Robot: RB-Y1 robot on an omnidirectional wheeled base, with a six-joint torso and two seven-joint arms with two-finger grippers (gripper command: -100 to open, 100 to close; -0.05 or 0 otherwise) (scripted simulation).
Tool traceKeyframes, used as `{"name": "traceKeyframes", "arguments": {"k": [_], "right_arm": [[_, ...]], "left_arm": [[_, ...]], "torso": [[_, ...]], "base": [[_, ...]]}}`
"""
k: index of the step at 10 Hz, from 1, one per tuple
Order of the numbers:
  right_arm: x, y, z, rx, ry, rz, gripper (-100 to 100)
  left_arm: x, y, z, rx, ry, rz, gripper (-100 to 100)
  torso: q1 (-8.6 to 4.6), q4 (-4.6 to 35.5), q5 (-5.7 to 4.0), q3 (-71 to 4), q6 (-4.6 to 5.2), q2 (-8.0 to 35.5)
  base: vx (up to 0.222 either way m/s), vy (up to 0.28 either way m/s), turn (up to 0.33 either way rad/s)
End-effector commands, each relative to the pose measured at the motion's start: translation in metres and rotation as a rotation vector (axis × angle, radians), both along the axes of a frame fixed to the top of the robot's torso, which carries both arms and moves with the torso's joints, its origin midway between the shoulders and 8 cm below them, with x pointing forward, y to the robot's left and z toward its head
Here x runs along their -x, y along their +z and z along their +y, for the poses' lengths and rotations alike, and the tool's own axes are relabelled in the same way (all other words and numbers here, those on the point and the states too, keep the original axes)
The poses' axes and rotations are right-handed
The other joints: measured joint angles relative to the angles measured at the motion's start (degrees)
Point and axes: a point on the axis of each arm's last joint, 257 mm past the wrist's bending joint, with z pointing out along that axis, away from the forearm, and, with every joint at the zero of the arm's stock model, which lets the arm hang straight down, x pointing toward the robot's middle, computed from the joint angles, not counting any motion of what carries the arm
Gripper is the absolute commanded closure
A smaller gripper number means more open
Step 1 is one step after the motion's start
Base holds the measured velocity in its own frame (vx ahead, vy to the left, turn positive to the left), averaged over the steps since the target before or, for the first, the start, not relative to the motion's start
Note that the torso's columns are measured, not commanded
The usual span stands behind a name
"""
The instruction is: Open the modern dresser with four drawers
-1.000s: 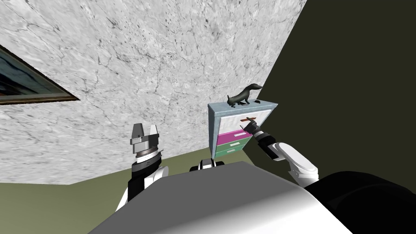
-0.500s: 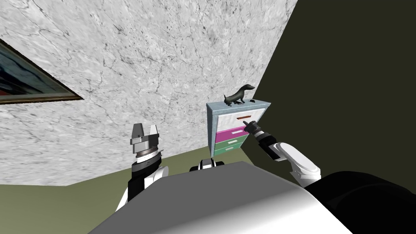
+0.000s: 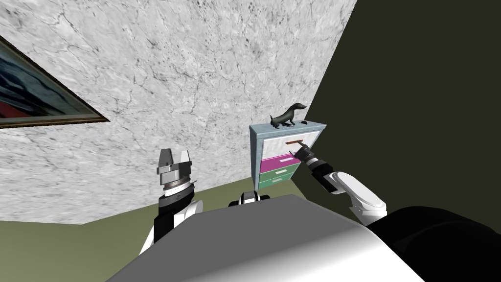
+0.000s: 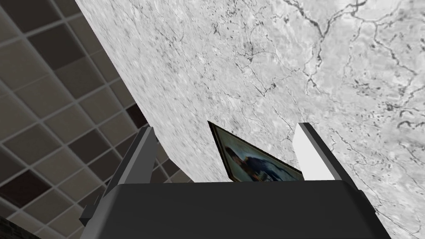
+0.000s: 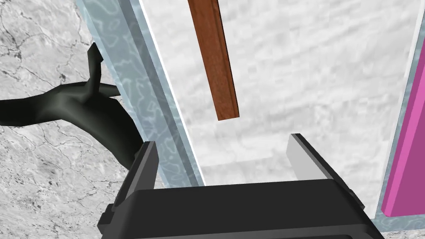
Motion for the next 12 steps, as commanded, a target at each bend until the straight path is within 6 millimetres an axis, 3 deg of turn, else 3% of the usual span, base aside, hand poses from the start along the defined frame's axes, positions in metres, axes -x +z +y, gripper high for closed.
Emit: {"name": "traceKeyframes", "arguments": {"k": [1, 3, 4, 12], "right_arm": [[0.0, 0.0, -0.001, 0.003, -0.004, 0.0, -100], [-0.001, 0.004, -0.005, 0.008, -0.004, 0.0, -100], [-0.001, 0.005, -0.006, 0.006, -0.005, -0.001, 100], [0.006, 0.006, 0.01, 0.005, 0.04, 0.01, 100]], "left_arm": [[0.0, 0.0, 0.0, 0.0, 0.0, 0.0, 0], [0.0, 0.0, 0.0, 0.0, 0.0, 0.0, 0], [0.0, 0.0, 0.0, 0.0, 0.0, 0.0, 0], [0.0, 0.0, 0.0, 0.0, 0.0, 0.0, 0]], "torso": [[-0.07, 0.1, -0.02, 0.2, 0.01, 0.3], [0.03, 0.2, 0.01, 0.5, 0.02, 0.7], [0.01, 0.2, 0.01, 0.4, 0.03, 0.7], [-0.06, 0.2, 0.06, 0.3, 0.09, 0.6]], "base": [[0.085, 0.001, 0.01], [0.092, 0.022, 0.007], [0.012, 0.002, 0.001], [-0.156, -0.019, -0.052]]}}
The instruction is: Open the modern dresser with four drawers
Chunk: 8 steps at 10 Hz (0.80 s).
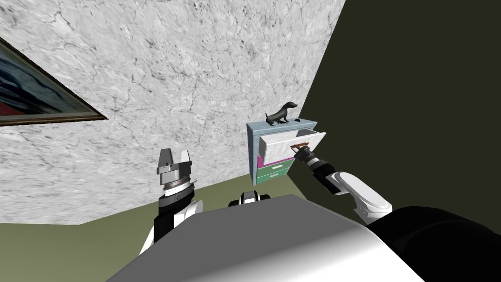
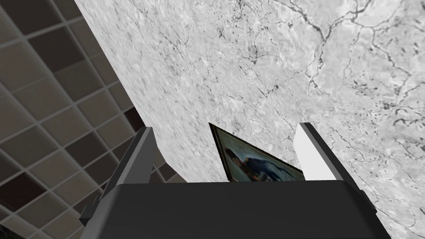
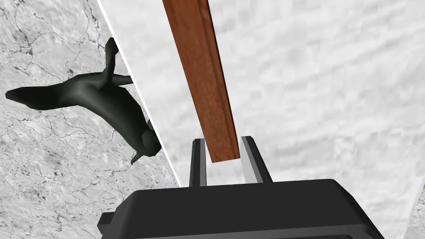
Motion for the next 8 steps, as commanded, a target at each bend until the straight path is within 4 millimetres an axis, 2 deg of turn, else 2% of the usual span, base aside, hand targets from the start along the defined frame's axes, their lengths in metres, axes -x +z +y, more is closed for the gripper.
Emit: {"name": "traceKeyframes", "arguments": {"k": [1, 8], "right_arm": [[0.003, 0.012, -0.003, 0.001, 0.011, -0.001, -100], [0.009, 0.056, -0.007, 0.001, 0.056, 0.0, -100]], "left_arm": [[0.0, 0.0, 0.0, 0.0, 0.0, 0.0, 0], [0.0, 0.0, 0.0, 0.0, 0.0, 0.0, 0]], "torso": [[0.02, 0.0, -0.02, 0.1, -0.01, 0.1], [0.14, 0.2, 0.13, 0.1, -0.02, 0.2]], "base": [[-0.063, 0.012, -0.073], [0.05, 0.039, -0.06]]}}
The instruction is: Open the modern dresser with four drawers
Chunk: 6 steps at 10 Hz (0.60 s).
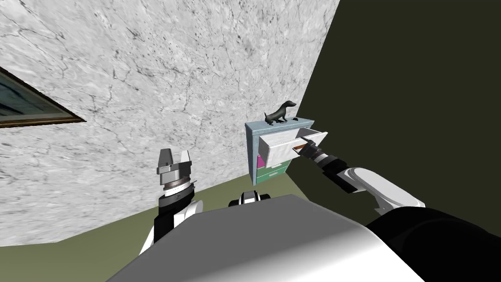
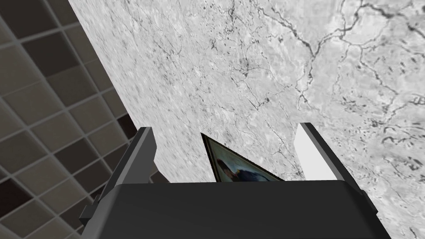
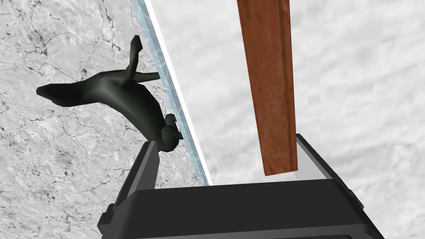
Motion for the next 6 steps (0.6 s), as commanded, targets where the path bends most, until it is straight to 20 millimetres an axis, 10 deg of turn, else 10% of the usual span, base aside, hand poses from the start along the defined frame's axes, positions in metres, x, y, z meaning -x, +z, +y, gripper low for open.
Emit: {"name": "traceKeyframes", "arguments": {"k": [1, 2, 6], "right_arm": [[0.0015, 0.0034, 0.0004, -0.002, 0.007, 0.004, -100], [0.0019, 0.0023, -0.0001, -0.004, 0.007, 0.008, 0], [0.003, -0.0039, -0.0019, -0.006, 0.003, 0.021, 0]], "left_arm": [[0.0, 0.0, 0.0, 0.0, 0.0, 0.0, 0], [0.0, 0.0, 0.0, 0.0, 0.0, 0.0, 0], [0.0, 0.0, 0.0, 0.0, 0.0, 0.0, 0]], "torso": [[0.11, 0.1, 0.11, 0.1, 0.02, 0.1], [0.13, 0.0, 0.06, 0.1, -0.03, 0.1], [0.07, -0.2, -0.06, -0.2, -0.07, -0.3]], "base": [[0.013, 0.011, -0.011], [0.006, -0.001, 0.001], [0.0, 0.0, 0.0]]}}
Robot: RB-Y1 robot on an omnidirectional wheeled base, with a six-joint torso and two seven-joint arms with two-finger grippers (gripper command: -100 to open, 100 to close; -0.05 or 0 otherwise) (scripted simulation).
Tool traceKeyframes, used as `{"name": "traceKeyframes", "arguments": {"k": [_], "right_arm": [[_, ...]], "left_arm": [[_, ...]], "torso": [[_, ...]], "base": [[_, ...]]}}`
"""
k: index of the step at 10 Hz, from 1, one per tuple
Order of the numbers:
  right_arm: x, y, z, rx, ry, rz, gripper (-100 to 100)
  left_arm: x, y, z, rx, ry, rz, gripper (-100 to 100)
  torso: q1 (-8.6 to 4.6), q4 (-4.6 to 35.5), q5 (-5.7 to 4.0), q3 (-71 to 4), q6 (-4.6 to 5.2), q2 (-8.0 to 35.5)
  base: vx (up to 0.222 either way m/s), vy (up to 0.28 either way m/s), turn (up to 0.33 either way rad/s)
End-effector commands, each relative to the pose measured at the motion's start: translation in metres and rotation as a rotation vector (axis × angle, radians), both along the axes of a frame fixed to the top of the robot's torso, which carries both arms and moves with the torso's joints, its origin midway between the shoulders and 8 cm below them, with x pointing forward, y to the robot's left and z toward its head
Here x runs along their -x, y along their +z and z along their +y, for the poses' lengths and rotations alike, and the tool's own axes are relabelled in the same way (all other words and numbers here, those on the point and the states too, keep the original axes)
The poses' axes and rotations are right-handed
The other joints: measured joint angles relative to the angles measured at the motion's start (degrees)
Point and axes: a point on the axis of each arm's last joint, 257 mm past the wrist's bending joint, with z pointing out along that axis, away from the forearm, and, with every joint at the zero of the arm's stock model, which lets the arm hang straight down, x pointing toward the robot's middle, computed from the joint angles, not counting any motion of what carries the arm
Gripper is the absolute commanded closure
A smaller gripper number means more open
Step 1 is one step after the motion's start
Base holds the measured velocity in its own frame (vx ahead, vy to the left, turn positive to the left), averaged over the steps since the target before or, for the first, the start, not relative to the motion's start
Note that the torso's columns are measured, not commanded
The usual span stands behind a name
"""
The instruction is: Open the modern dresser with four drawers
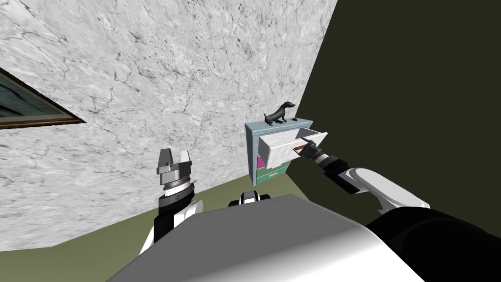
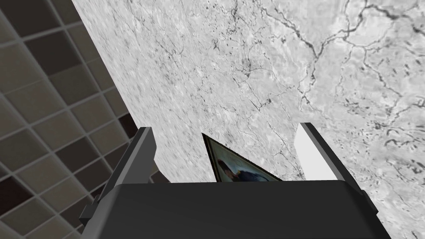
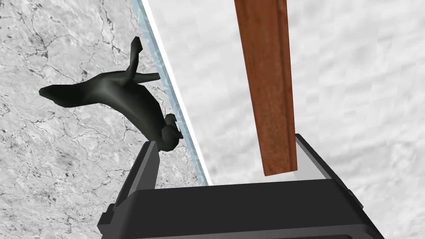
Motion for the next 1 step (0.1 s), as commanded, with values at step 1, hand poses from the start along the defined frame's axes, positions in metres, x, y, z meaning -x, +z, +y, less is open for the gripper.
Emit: {"name": "traceKeyframes", "arguments": {"k": [1], "right_arm": [[0.0002, -0.0008, -0.0004, 0.0, -0.001, 0.002, 0]], "left_arm": [[0.0, 0.0, 0.0, 0.0, 0.0, 0.0, 0]], "torso": [[-0.03, 0.0, -0.03, 0.0, 0.0, 0.0]], "base": [[0.0, 0.0, 0.0]]}}
